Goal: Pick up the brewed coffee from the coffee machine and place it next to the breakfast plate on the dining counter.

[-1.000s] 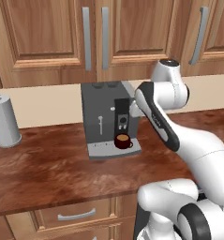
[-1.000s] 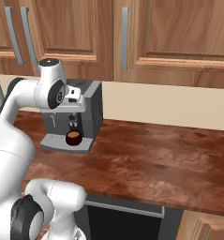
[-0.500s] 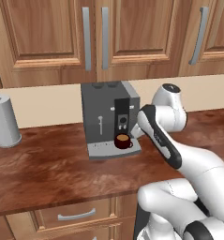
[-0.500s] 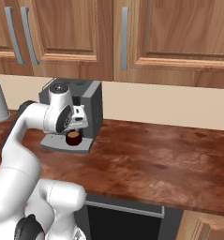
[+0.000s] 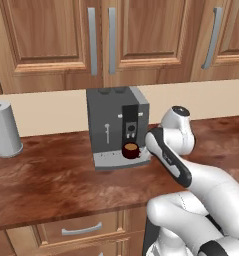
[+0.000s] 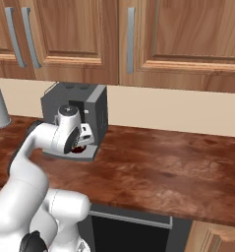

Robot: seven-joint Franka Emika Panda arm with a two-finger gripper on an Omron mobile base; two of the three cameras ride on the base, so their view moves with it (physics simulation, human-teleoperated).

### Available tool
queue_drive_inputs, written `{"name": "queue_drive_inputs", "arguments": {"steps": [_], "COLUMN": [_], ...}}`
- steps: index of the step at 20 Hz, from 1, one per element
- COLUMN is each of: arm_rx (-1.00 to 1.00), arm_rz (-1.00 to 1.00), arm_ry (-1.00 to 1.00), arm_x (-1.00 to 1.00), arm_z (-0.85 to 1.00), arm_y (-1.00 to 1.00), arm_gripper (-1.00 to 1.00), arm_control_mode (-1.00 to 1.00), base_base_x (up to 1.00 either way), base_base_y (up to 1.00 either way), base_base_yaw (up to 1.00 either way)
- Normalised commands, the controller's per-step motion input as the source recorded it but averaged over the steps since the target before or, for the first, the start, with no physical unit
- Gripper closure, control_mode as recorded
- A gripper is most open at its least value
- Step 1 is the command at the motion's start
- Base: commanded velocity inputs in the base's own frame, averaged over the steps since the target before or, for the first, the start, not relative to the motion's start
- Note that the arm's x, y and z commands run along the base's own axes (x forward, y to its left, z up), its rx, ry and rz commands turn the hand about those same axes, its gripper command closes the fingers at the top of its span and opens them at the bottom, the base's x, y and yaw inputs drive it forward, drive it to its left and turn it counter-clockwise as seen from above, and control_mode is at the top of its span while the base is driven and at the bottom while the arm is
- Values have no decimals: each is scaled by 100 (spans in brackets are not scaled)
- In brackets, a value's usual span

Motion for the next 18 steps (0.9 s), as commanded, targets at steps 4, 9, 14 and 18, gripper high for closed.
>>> {"name": "queue_drive_inputs", "arguments": {"steps": [4, 9, 14, 18], "arm_rx": [0, 0, 0, 0], "arm_rz": [10, 7, 1, 0], "arm_ry": [-6, -12, -3, 0], "arm_x": [19, 20, 30, 32], "arm_z": [-32, -21, -12, -4], "arm_y": [0, 0, 0, 1], "arm_gripper": [-100, -100, -100, -100], "arm_control_mode": [-100, -100, -100, -100], "base_base_x": [0, 0, 0, 0], "base_base_y": [0, 0, 0, 0], "base_base_yaw": [0, 0, 0, 0]}}
